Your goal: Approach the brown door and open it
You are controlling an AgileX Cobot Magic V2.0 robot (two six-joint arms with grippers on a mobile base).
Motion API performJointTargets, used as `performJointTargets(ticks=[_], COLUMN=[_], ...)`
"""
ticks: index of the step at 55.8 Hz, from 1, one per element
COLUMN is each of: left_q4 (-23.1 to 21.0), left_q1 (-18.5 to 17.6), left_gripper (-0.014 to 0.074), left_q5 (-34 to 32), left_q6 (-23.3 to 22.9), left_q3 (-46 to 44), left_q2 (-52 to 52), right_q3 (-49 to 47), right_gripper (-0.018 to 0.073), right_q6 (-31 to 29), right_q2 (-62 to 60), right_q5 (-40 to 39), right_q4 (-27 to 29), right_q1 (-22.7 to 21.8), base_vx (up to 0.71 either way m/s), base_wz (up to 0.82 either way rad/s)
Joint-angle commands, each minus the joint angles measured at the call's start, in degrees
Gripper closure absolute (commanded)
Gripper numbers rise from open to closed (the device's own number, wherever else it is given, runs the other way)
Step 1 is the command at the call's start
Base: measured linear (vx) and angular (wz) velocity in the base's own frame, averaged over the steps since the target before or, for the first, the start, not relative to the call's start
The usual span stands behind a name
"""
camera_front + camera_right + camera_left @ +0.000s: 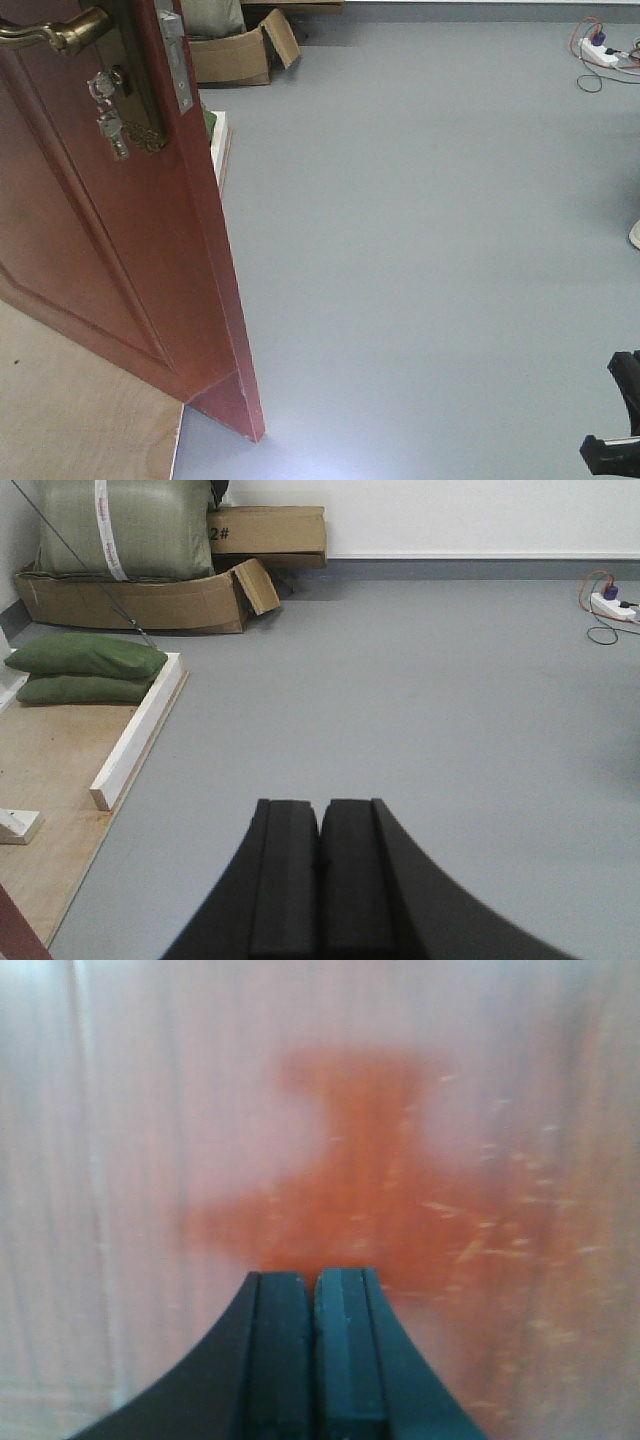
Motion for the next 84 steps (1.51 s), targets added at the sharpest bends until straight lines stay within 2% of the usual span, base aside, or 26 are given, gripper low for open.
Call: performJointTargets(ticks=[1,84], left_q4=[-3.85,-3.85], left_q1=[-0.56,-0.56], left_gripper=[0.0530,0.0530], left_q5=[0.31,0.31], left_q6=[-0.19,-0.19], left_q3=[-1.45,-1.45], left_q2=[-0.91,-0.91], right_q3=[0.25,0.25], right_gripper=[0.0559,0.0559], right_q6=[-0.37,-0.37], right_q2=[-0.32,-0.32], right_q5=[-4.47,-4.47], right_q4=[-0.19,-0.19], right_q1=[0.11,0.11], base_vx=[0.12,0.18], base_wz=[-0.05,0.00])
